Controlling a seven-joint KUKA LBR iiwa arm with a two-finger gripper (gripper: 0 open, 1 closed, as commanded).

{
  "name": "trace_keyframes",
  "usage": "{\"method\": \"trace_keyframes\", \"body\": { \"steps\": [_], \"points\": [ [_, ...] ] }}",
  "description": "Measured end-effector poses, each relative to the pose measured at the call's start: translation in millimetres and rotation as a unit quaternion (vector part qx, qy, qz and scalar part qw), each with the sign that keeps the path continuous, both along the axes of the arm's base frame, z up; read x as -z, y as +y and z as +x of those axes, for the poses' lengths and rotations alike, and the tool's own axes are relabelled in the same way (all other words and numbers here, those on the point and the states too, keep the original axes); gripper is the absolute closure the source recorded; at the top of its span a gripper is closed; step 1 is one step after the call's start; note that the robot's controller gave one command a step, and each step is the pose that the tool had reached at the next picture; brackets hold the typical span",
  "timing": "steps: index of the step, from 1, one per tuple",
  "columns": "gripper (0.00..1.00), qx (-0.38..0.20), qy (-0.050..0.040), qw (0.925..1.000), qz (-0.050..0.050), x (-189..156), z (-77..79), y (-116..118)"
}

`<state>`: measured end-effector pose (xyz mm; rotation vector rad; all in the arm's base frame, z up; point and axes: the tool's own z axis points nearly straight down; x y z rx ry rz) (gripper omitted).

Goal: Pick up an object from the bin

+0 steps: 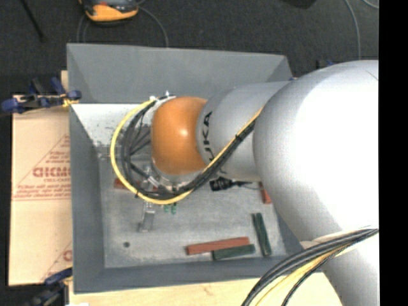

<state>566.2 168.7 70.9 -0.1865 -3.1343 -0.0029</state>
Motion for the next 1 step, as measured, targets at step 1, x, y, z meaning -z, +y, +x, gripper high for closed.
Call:
{"method": "trace_keyframes", "body": {
  "steps": [1],
  "points": [
    [0.0, 0.019, -0.0024, 0.9998, -0.001, -27.3, 18.8, 27.2]
  ]
}}
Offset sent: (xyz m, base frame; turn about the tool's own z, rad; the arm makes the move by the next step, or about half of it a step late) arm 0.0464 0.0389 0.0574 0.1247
